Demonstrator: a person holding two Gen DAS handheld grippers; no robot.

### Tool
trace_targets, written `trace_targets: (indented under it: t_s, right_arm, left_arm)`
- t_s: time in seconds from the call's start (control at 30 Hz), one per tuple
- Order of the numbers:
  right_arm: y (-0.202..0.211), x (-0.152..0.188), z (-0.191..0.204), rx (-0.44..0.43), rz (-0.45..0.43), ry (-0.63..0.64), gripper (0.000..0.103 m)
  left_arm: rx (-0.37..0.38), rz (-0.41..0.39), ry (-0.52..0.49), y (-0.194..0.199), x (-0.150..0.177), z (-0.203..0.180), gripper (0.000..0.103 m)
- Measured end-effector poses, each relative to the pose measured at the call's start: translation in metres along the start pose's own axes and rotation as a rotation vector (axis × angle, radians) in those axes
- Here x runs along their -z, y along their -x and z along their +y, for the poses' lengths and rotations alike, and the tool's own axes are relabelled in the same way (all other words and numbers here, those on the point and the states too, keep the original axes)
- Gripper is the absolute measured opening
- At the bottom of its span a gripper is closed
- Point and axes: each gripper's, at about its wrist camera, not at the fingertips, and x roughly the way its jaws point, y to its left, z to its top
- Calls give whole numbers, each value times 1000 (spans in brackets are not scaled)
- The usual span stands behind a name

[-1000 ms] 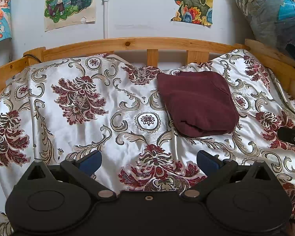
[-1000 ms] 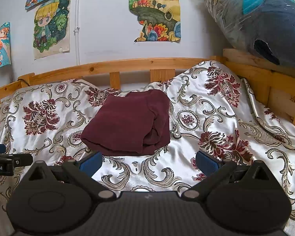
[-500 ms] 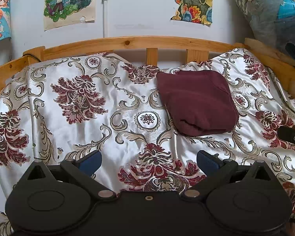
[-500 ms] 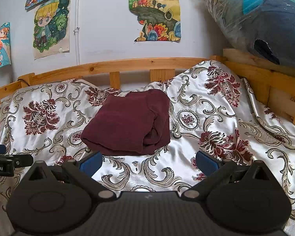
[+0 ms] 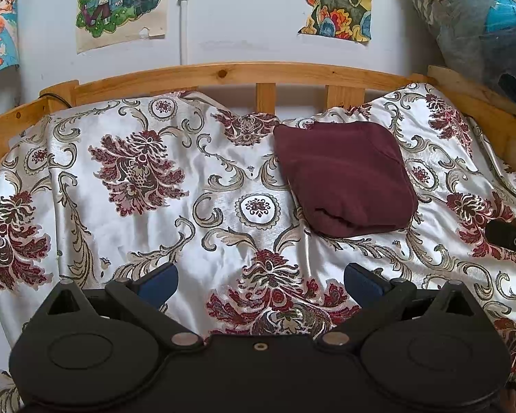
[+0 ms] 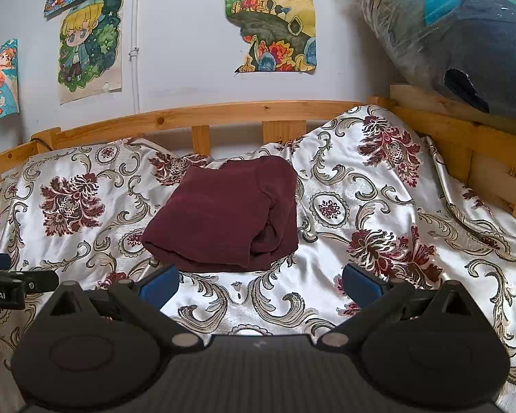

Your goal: Fold small clothes

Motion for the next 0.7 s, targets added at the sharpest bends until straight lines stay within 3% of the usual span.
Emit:
trace_targets:
  t_s: [0.7]
  right_arm:
    - [-7, 4, 1, -17, 58, -48, 103]
  left_arm:
    - [-68, 79, -11, -8, -2, 4, 102]
